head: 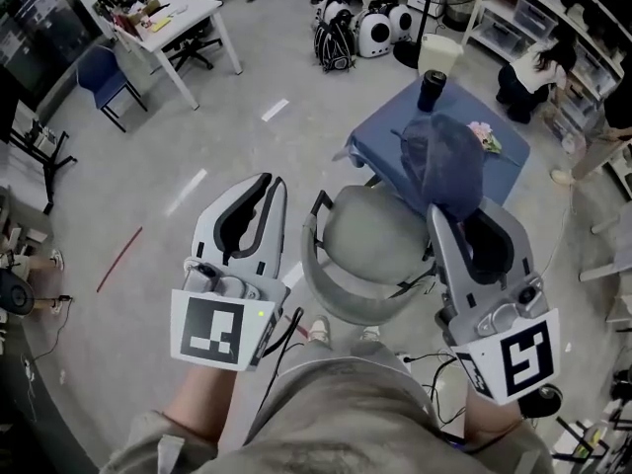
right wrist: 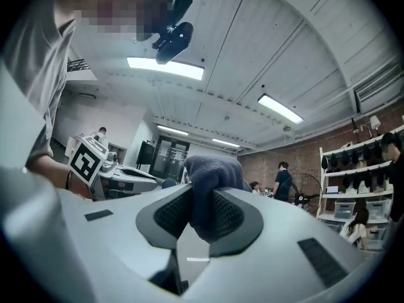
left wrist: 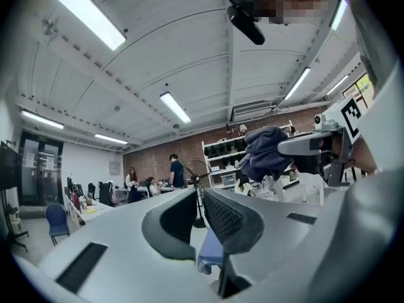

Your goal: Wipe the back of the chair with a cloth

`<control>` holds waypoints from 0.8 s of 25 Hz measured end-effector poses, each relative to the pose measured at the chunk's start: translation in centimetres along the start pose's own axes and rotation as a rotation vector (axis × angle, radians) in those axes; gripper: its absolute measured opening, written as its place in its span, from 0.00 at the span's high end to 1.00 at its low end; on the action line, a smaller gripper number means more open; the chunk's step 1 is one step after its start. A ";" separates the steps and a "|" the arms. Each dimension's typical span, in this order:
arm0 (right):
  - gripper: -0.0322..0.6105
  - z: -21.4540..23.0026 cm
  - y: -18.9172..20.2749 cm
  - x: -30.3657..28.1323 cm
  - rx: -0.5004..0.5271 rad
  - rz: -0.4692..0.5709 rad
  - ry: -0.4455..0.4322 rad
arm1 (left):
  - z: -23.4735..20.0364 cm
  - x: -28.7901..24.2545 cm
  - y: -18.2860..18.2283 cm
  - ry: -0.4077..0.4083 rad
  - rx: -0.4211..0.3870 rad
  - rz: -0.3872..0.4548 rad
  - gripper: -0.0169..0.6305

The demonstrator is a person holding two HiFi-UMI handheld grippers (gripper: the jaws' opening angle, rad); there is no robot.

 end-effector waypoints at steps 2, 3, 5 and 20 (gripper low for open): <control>0.82 0.0 -0.7 0.5 0.001 0.019 0.012 | 0.4 0.5 -0.8 0.010 0.013 0.033 0.90; 0.82 0.0 -1.0 0.7 0.001 0.028 0.018 | 0.6 0.8 -1.1 0.017 0.012 0.049 0.90; 0.82 0.0 -1.3 1.3 0.004 0.047 0.034 | 0.8 1.3 -1.3 0.025 -0.001 0.073 0.90; 0.82 -0.1 2.9 3.3 -0.025 -0.006 0.068 | 2.3 2.3 2.6 0.039 -0.093 0.008 0.90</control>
Point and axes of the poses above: the fingertips, and each gripper's own axes: x backward along the fingers, z to its right, y out of its underside, the point moved 6 cm from there along x, backward along the fingers, and after that the axes turned 5 degrees about z, right-handed, at the moved point
